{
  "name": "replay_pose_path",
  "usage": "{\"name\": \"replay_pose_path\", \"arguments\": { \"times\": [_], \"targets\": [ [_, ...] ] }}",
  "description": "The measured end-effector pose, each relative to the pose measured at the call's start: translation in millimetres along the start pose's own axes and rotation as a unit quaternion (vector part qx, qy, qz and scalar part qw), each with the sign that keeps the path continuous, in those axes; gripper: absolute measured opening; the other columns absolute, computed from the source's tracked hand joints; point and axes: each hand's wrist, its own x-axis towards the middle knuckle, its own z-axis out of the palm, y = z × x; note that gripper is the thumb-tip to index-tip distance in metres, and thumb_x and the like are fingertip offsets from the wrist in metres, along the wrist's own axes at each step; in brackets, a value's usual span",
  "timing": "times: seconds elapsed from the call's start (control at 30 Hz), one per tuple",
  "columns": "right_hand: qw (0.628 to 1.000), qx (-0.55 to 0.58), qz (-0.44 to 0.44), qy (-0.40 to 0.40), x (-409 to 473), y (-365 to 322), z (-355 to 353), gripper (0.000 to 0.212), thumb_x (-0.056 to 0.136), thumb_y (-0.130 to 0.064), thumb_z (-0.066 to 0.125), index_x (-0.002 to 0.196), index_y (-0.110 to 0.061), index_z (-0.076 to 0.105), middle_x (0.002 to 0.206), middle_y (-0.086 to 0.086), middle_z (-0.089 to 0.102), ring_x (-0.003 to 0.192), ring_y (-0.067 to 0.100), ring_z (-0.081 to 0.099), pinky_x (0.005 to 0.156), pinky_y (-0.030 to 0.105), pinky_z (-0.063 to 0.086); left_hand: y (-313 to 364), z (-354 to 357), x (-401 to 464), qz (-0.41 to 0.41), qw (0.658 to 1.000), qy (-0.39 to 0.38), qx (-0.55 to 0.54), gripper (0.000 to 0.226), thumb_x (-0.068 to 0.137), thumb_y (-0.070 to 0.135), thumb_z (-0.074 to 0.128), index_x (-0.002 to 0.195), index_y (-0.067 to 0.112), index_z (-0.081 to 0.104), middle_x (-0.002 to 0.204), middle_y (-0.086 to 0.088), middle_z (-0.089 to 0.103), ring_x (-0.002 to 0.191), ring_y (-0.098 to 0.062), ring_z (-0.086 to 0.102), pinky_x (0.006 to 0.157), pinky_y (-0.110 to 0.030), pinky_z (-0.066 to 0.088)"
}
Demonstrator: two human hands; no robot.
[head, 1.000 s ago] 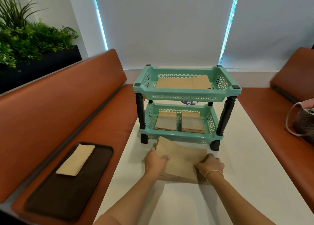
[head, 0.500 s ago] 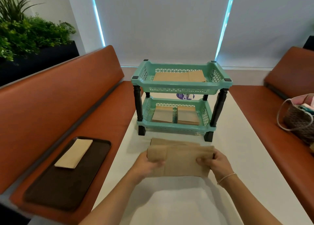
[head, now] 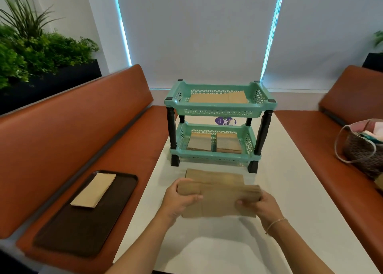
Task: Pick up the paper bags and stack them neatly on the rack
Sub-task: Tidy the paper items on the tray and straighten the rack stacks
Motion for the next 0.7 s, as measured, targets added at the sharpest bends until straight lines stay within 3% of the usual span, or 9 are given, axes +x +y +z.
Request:
{"name": "replay_pose_path", "arguments": {
  "times": [0.1,0.17,0.23,0.37,0.43,0.5,0.57,0.63,0.7],
  "targets": [
    [0.998,-0.064,0.026,0.008,-0.9,15.1,0.4,0.032,0.062,0.016,0.075,0.077,-0.012,0.068,0.071,0.001,0.072,0.078,0.028,0.064,0.064,0.032,0.055,-6.6,0.7,-1.4,-0.011,1.000,0.002,0.010,0.050,0.061,-0.002,0.084,0.103,0.014,0.061,0.099,-0.007,0.070,0.094,-0.021,0.066,0.082,-0.033,0.056],
    [0.985,-0.174,0.022,0.005,0.6,21.0,4.0,0.021,0.066,0.002,0.076,0.068,-0.017,0.066,0.079,0.009,0.071,0.080,0.028,0.063,0.073,0.037,0.054,-14.5,5.4,-1.4,-0.022,1.000,-0.006,0.005,0.051,0.059,-0.003,0.084,0.104,0.010,0.063,0.099,-0.008,0.072,0.096,-0.024,0.067,0.080,-0.031,0.056],
    [0.969,-0.246,0.026,0.013,4.2,18.7,5.8,0.016,0.069,-0.009,0.074,0.063,-0.019,0.063,0.077,0.007,0.068,0.076,0.023,0.061,0.068,0.030,0.052,-18.7,9.5,-0.3,-0.021,1.000,-0.007,0.000,0.054,0.057,-0.002,0.086,0.106,0.007,0.065,0.099,-0.009,0.073,0.098,-0.025,0.067,0.080,-0.029,0.055],
    [0.959,-0.281,0.021,-0.006,11.5,11.3,7.1,0.023,0.067,-0.016,0.073,0.057,-0.021,0.053,0.057,-0.011,0.052,0.057,0.009,0.044,0.047,0.009,0.035,-16.7,6.6,6.3,-0.017,1.000,-0.017,0.006,0.053,0.058,-0.001,0.085,0.106,0.005,0.066,0.100,-0.009,0.073,0.098,-0.022,0.067,0.085,-0.033,0.055],
    [0.964,-0.263,0.033,0.000,8.4,18.3,5.0,0.021,0.066,-0.011,0.075,0.057,-0.020,0.058,0.058,-0.010,0.057,0.054,0.006,0.047,0.047,0.008,0.038,-19.3,3.8,7.1,-0.028,0.999,-0.024,0.007,0.052,0.058,-0.003,0.084,0.106,0.004,0.066,0.100,-0.009,0.073,0.097,-0.022,0.068,0.084,-0.032,0.055],
    [0.970,-0.236,0.057,0.007,4.1,26.1,1.7,0.018,0.062,-0.004,0.079,0.060,-0.016,0.065,0.064,-0.001,0.064,0.061,0.014,0.057,0.058,0.021,0.049,-24.7,2.2,6.6,-0.040,0.998,-0.036,0.017,0.050,0.059,-0.004,0.084,0.105,0.003,0.067,0.099,-0.008,0.073,0.095,-0.020,0.068,0.076,-0.024,0.055],
    [0.967,-0.247,0.066,0.004,4.4,25.8,1.2,0.015,0.061,-0.009,0.081,0.065,-0.013,0.067,0.072,0.005,0.067,0.071,0.022,0.060,0.066,0.030,0.049,-23.8,1.3,6.9,-0.046,0.998,-0.040,0.029,0.046,0.060,-0.006,0.083,0.102,0.004,0.068,0.097,-0.007,0.073,0.094,-0.020,0.068,0.072,-0.020,0.055],
    [0.955,-0.291,0.050,-0.013,9.3,17.7,-0.7,0.014,0.063,-0.019,0.080,0.068,-0.016,0.067,0.074,0.001,0.067,0.072,0.018,0.061,0.062,0.024,0.048,-15.5,-1.6,9.5,-0.043,0.997,-0.038,0.054,0.045,0.060,-0.005,0.083,0.100,0.009,0.069,0.097,-0.006,0.073,0.096,-0.023,0.067,0.078,-0.027,0.056],
    [0.958,-0.284,0.029,-0.017,15.3,1.8,-4.1,0.013,0.065,-0.015,0.079,0.065,-0.017,0.066,0.064,-0.006,0.066,0.065,0.012,0.060,0.055,0.016,0.047,0.7,-6.5,12.4,-0.027,0.994,-0.038,0.101,0.044,0.061,-0.002,0.084,0.097,0.016,0.067,0.096,-0.004,0.072,0.094,-0.022,0.067,0.081,-0.033,0.056]
  ]
}}
